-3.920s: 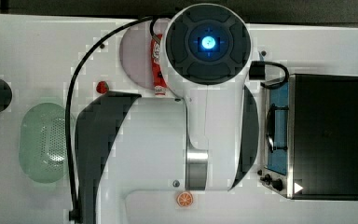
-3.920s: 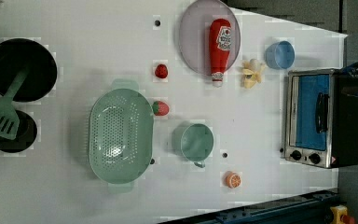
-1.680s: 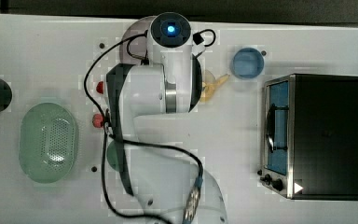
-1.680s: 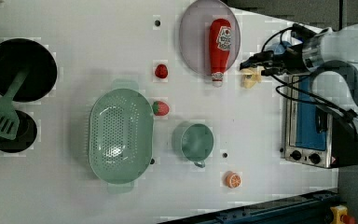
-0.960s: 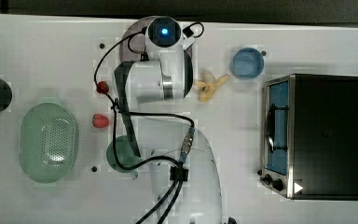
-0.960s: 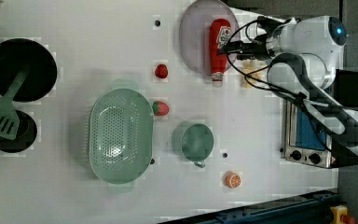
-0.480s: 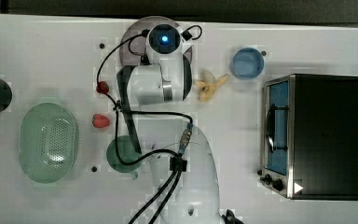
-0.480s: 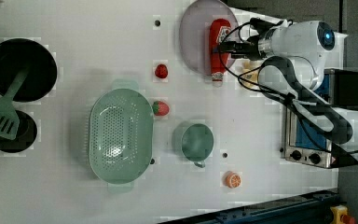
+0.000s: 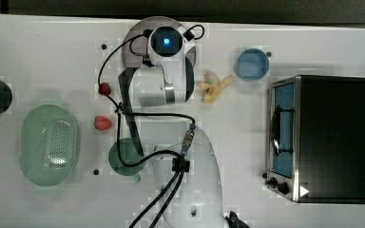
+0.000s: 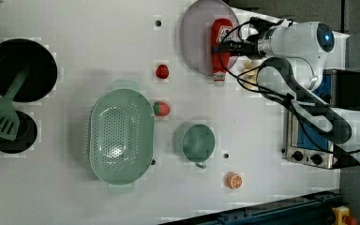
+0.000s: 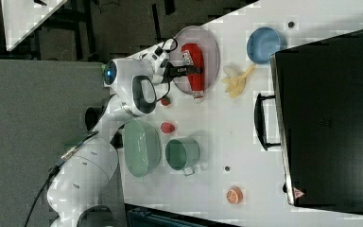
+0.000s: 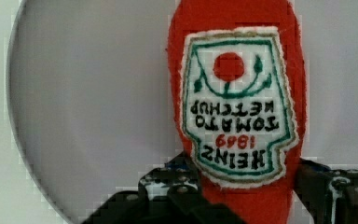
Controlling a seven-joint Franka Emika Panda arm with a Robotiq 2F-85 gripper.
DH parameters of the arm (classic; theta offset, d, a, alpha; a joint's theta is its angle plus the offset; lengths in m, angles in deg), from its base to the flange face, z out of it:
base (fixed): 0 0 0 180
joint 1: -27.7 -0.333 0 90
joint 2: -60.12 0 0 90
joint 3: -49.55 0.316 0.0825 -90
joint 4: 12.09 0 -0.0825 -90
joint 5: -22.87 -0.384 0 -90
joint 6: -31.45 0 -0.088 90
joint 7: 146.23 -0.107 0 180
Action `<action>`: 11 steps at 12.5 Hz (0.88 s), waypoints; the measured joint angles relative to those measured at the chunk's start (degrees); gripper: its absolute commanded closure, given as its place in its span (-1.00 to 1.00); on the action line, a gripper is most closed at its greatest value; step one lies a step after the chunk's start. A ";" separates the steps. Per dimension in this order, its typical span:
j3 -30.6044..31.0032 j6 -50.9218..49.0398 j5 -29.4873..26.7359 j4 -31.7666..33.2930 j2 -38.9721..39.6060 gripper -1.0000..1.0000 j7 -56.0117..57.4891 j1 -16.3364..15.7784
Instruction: Pick ketchup from plate and place it on table.
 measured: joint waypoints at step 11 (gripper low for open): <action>-0.10 -17.15 -1.84 -0.62 -10.74 -0.16 -1.82 0.43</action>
